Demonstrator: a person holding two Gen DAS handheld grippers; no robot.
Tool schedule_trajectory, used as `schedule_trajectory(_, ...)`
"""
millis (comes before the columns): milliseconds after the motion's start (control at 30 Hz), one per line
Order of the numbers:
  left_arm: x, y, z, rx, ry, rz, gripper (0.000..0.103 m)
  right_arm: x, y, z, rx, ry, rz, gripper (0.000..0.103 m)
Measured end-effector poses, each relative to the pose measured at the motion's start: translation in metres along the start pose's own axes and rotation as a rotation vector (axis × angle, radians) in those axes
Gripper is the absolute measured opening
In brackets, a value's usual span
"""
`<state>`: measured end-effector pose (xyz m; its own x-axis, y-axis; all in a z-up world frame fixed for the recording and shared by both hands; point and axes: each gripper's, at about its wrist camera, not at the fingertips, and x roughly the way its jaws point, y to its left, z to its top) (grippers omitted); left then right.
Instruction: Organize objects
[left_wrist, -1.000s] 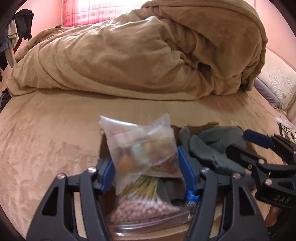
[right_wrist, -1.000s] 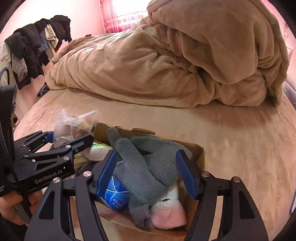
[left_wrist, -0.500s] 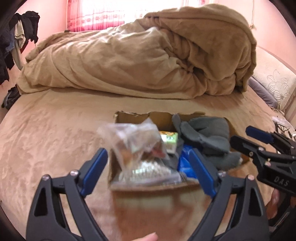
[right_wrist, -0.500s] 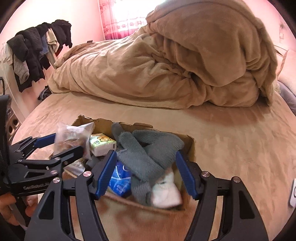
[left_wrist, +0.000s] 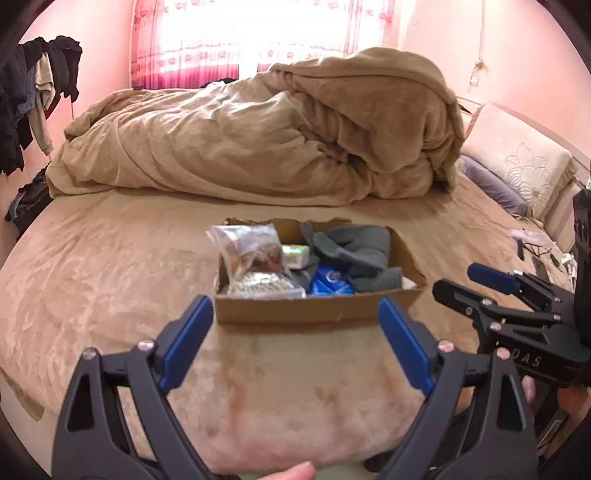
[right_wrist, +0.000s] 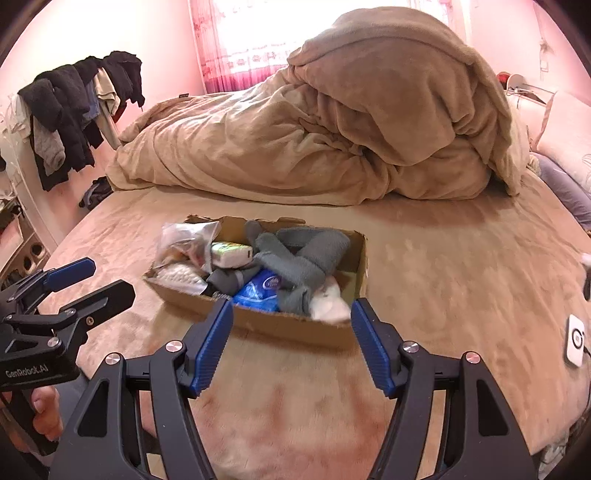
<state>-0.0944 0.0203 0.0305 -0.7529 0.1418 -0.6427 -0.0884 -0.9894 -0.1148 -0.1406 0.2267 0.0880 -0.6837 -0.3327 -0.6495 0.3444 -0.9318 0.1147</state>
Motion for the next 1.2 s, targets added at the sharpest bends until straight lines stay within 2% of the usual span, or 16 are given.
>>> schedule_trajectory(200, -0.019, -0.005, -0.018, -0.001, -0.006, 0.009, 0.092, -0.031, 0.007, -0.010, -0.018, -0.022, -0.007, 0.069)
schedule_trajectory(367, -0.018, 0.000, -0.037, -0.021, 0.020, 0.019, 0.092, -0.045, 0.007, -0.024, -0.007, -0.028, -0.015, 0.069)
schedule_trajectory(700, 0.006, -0.010, -0.080, -0.027, 0.103, 0.000, 0.092, -0.032, 0.007, -0.063, 0.027, 0.030, -0.038, 0.070)
schedule_trajectory(867, 0.006, -0.011, -0.082, -0.021, 0.094, 0.017, 0.092, -0.015, 0.005, -0.075, 0.038, 0.072, -0.039, 0.070)
schedule_trajectory(1200, 0.005, -0.004, -0.079, -0.027, 0.082, 0.035, 0.092, -0.010, 0.004, -0.075, 0.027, 0.070, -0.056, 0.070)
